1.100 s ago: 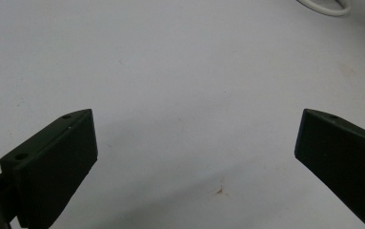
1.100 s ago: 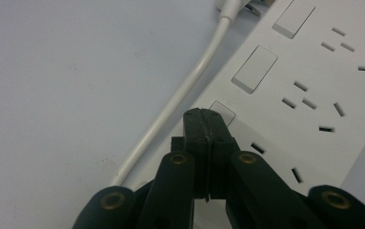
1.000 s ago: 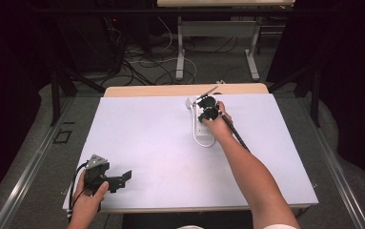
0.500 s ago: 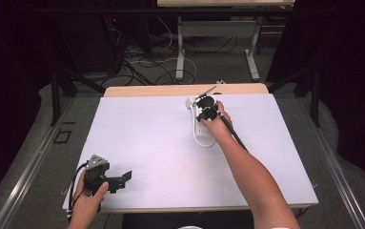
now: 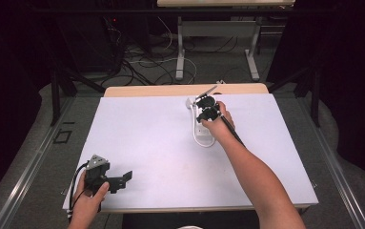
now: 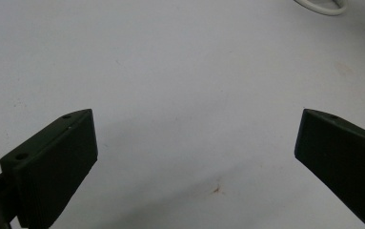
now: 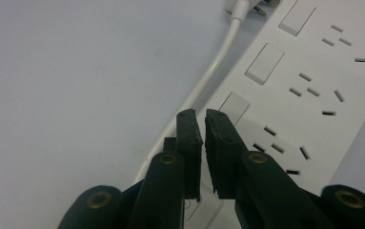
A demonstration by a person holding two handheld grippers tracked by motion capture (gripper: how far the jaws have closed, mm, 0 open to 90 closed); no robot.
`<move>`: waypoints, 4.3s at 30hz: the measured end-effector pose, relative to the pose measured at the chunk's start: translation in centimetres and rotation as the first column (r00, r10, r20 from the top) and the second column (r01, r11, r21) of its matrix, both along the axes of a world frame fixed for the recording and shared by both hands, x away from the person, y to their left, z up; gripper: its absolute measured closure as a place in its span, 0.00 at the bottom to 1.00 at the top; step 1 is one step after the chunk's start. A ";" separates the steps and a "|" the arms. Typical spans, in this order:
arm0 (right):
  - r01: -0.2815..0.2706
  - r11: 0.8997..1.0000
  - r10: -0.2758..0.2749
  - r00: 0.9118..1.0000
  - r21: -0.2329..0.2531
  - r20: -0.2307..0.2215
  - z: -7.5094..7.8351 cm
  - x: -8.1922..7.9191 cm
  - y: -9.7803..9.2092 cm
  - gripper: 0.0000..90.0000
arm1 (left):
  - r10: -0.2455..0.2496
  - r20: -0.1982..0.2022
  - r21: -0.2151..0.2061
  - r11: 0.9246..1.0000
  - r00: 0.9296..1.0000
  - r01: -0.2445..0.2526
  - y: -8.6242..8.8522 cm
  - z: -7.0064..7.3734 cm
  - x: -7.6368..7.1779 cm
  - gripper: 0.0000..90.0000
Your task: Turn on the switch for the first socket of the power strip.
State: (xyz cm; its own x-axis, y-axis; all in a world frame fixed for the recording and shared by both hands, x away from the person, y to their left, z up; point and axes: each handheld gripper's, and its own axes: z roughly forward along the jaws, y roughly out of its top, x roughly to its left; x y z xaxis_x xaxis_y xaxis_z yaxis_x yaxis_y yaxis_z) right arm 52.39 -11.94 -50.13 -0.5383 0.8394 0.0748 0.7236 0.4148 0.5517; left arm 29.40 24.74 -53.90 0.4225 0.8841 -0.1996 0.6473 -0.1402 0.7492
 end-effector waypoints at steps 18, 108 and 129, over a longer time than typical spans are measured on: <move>-0.088 0.996 0.088 0.996 0.034 -0.011 0.9 -1.4 0.3 0.87 | -0.015 0.002 0.014 1.000 1.000 0.015 0.2 0.1 -0.1 0.00; -0.142 0.971 0.102 0.973 0.192 0.205 -1.1 -19.2 -8.6 0.07 | -0.005 0.005 0.013 1.000 1.000 0.005 -0.3 0.1 -0.3 0.00; -0.002 0.981 -0.048 0.968 0.195 0.248 -2.4 -20.9 -13.5 0.00 | -0.011 0.012 0.021 1.000 1.000 0.011 -0.3 0.1 -0.3 0.00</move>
State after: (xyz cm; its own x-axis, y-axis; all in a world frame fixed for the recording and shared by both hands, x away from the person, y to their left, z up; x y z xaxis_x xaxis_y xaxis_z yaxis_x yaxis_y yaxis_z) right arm 31.47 -25.39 -52.54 -0.5413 0.8347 0.1014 0.5598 0.2678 0.7842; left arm 29.08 24.42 -53.77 0.4343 0.8834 -0.1760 0.6368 -0.1629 0.7536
